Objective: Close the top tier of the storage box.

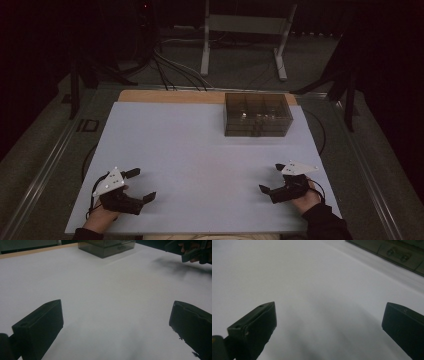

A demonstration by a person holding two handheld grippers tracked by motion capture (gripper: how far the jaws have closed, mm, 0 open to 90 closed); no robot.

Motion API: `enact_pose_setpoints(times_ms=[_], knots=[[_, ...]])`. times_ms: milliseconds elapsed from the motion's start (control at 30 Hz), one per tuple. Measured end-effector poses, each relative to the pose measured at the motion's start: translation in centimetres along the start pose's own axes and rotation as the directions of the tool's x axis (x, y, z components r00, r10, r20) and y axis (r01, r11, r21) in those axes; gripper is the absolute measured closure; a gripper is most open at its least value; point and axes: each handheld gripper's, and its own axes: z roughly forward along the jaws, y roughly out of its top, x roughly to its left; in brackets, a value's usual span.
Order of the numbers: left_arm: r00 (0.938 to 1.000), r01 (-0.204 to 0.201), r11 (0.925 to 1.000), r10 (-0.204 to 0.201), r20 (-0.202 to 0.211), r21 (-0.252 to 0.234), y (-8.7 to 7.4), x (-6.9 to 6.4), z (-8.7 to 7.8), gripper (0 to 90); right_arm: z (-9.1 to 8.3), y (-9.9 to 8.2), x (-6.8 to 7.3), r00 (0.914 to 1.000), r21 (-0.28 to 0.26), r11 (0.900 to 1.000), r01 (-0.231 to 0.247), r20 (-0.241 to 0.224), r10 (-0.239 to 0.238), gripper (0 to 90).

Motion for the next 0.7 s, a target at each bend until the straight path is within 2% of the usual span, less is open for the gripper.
enact_pose_setpoints(times_ms=[267,433,533,700], knots=[[1.0,-0.001,1.0,0.001,0.001,-0.001,0.0,0.0,0.03,0.0,0.43,-0.08,-0.47,0.9998,0.012,0.9997,-0.021,0.001,0.021,0.0],[1.0,0.0,1.0,0.0,0.002,0.002,-0.02,0.0,0.08,0.0,0.66,0.11,-0.36,0.9999,0.003,1.0,-0.008,-0.007,0.008,0.0],[1.0,0.001,1.0,-0.001,0.002,0.0,-0.03,0.0,0.06,0.0,0.94,0.13,-0.23,0.9999,0.019,0.9998,0.003,-0.01,-0.003,0.0],[1.0,0.0,1.0,0.0,0.002,0.001,-0.01,-0.01,0.08,0.0,0.86,0.15,-0.29,0.9999,0.012,0.9999,-0.004,-0.016,0.004,0.0]])
